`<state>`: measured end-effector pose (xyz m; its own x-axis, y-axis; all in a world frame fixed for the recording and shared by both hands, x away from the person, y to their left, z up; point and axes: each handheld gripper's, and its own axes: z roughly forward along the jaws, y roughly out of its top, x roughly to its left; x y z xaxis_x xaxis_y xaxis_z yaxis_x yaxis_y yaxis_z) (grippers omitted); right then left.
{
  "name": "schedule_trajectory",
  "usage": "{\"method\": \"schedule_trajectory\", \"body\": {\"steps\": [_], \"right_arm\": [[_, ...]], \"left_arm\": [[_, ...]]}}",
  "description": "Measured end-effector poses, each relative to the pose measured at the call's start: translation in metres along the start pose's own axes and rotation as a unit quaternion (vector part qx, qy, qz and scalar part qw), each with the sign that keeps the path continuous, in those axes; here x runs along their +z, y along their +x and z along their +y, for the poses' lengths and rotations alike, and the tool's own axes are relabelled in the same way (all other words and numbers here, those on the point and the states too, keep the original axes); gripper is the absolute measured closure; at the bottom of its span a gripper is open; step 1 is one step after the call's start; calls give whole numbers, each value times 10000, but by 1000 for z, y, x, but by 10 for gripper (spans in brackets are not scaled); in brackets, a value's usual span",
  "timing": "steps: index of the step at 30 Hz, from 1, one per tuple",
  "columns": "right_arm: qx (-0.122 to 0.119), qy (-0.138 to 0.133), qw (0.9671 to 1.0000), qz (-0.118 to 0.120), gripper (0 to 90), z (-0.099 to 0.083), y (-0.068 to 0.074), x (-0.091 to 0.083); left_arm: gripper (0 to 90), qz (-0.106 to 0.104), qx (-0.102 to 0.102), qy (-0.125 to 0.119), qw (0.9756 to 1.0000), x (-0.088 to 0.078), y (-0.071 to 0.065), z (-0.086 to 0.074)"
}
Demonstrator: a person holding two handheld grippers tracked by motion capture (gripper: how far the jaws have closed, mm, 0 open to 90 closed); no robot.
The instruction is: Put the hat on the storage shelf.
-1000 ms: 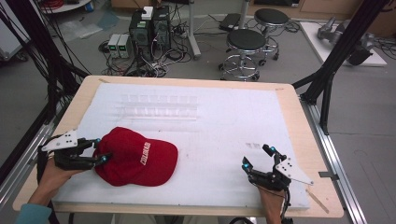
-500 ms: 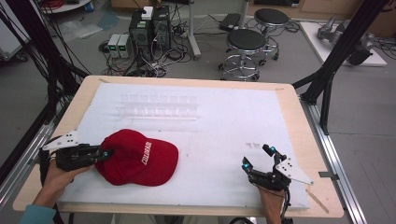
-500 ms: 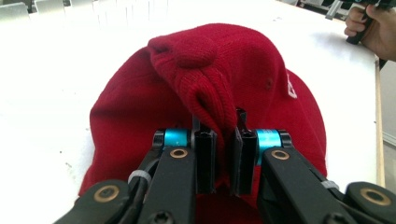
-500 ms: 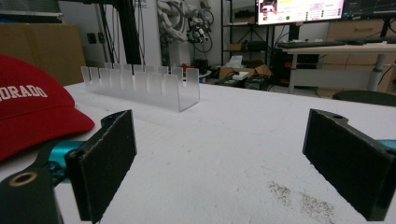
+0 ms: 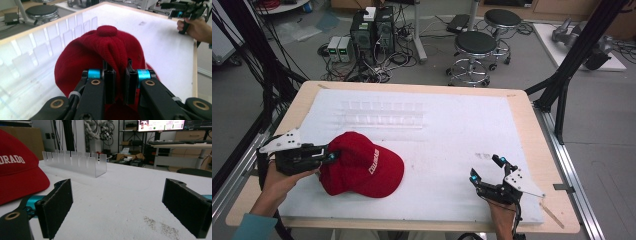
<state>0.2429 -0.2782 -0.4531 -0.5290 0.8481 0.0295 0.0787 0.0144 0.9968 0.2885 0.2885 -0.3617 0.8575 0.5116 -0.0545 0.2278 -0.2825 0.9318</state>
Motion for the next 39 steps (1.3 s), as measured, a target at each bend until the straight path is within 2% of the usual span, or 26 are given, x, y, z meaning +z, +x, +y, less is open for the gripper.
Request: {"method": "schedule_trajectory", "body": {"steps": [1, 7, 12, 13, 18, 20, 23, 26, 29, 33, 37, 39], "right_arm": [[-21, -34, 10000, -21, 87, 0, 0, 0], [-5, -62, 10000, -6, 87, 0, 0, -1], [-34, -30, 10000, -17, 87, 0, 1, -1], [-19, -22, 10000, -12, 87, 0, 1, 0], [-2, 61, 10000, 21, 87, 1, 0, 1], [5, 83, 10000, 48, 87, 1, 0, 3], [121, -35, 9998, 177, 87, 2, 2, 6], [104, -29, 9998, 193, 87, 4, 6, 9], [55, 0, 9994, 332, 86, 9, 12, 17], [-154, -32, 9983, 565, 87, 21, 23, 25], [-176, -62, 9977, 659, 87, 28, 28, 28], [-136, -76, 9967, 795, 87, 35, 31, 31]], "left_arm": [[825, -12, 72, -28, 10000, 3, -2, 8], [825, 63, 215, -187, 9996, 7, -7, 25], [825, 43, 262, -280, 9993, 13, -11, 38], [825, -11, 326, -299, 9990, 16, -14, 44], [825, -110, 446, -295, 9985, 24, -19, 55], [825, -223, 516, -320, 9979, 31, -23, 63], [825, -288, 548, -335, 9975, 36, -27, 68], [825, -372, 551, -398, 9970, 46, -32, 72], [825, -491, 562, -408, 9964, 56, -37, 74], [825, -626, 633, -347, 9954, 67, -42, 77], [825, -673, 658, -308, 9951, 75, -47, 80], [825, -693, 719, -261, 9947, 78, -49, 82]]}}
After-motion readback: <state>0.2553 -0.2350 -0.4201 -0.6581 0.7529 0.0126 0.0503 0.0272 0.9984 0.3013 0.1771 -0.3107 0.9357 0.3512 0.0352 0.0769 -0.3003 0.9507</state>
